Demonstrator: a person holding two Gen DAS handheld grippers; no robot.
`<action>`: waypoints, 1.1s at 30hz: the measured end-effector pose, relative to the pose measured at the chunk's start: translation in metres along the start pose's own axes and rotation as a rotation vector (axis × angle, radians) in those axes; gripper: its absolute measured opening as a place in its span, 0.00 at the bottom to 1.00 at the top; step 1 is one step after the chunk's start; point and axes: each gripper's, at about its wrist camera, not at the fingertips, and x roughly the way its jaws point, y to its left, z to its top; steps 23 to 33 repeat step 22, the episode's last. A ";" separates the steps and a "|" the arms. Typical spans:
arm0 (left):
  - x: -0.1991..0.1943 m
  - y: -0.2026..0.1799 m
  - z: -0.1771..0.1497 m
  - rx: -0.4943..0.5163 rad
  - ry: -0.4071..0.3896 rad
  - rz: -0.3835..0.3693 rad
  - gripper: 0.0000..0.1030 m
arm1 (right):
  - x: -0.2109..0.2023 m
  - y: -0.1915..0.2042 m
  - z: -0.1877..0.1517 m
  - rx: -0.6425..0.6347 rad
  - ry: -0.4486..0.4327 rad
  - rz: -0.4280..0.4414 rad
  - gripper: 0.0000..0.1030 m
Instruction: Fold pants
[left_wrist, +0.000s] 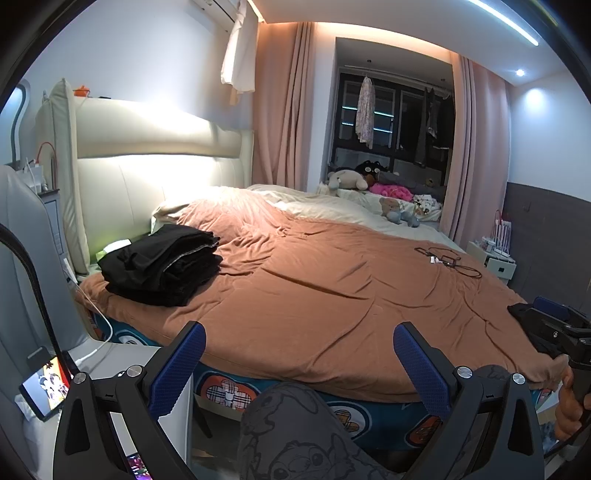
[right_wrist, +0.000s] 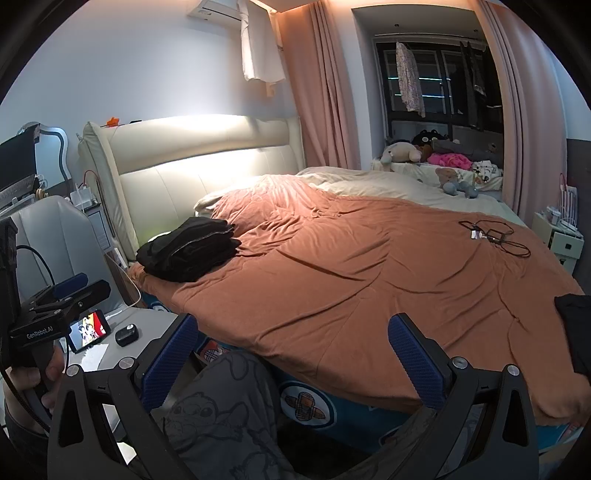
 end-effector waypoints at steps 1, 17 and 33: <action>-0.001 0.001 0.000 0.000 0.000 0.000 1.00 | 0.000 0.000 0.000 0.000 0.000 0.000 1.00; -0.007 -0.005 -0.003 -0.001 -0.010 -0.004 0.99 | -0.002 -0.001 -0.001 0.005 0.006 -0.001 1.00; -0.008 -0.004 -0.003 -0.005 -0.011 -0.005 1.00 | -0.003 -0.001 -0.001 0.005 0.006 -0.004 1.00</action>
